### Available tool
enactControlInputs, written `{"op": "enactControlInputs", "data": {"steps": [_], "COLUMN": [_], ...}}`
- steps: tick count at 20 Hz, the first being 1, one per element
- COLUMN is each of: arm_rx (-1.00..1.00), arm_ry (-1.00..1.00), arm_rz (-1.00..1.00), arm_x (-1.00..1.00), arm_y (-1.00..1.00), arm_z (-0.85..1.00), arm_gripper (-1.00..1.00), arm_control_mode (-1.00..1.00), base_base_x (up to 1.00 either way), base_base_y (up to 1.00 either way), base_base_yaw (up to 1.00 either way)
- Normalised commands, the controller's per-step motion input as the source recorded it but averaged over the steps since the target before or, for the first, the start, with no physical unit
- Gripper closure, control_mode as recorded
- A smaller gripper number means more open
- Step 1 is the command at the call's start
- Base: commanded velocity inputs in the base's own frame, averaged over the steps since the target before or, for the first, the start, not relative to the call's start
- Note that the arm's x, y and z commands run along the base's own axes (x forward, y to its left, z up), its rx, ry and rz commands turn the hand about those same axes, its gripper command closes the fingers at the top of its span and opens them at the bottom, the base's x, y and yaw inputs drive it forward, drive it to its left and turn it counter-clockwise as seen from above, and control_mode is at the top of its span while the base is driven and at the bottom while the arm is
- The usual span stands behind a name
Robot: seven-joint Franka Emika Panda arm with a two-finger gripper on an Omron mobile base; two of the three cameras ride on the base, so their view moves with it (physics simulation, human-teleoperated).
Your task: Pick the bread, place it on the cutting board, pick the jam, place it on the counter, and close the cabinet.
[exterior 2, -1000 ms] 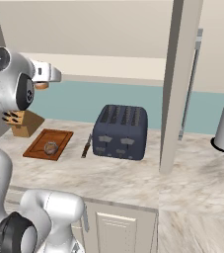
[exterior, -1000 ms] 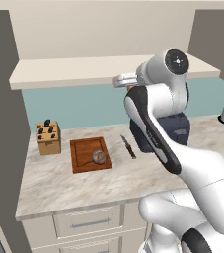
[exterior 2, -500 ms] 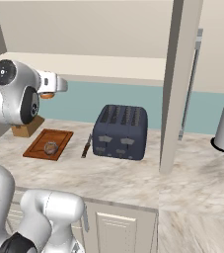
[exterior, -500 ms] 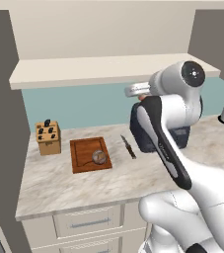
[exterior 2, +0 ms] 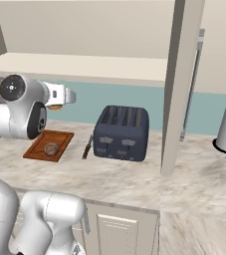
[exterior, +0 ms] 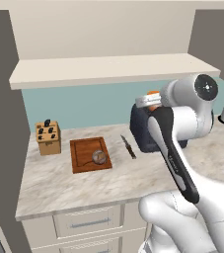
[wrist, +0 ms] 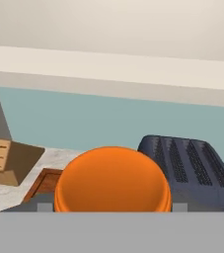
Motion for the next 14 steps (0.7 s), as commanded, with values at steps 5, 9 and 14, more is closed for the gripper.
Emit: {"op": "enactControlInputs", "data": {"steps": [5, 9, 14], "arm_rx": [-0.03, -0.03, -0.04], "arm_ry": [0.00, 0.00, 0.00], "arm_rz": [0.00, 0.00, 0.00], "arm_x": [-0.15, -0.11, -0.06], "arm_y": [-0.28, -0.28, -0.30], "arm_z": [-0.26, -0.25, -0.26], "arm_gripper": [1.00, 1.00, 1.00], "arm_control_mode": [-1.00, -1.00, -1.00], "base_base_x": [0.00, 0.00, 0.00], "base_base_y": [0.00, 0.00, 0.00], "base_base_yaw": [0.00, 0.00, 0.00]}}
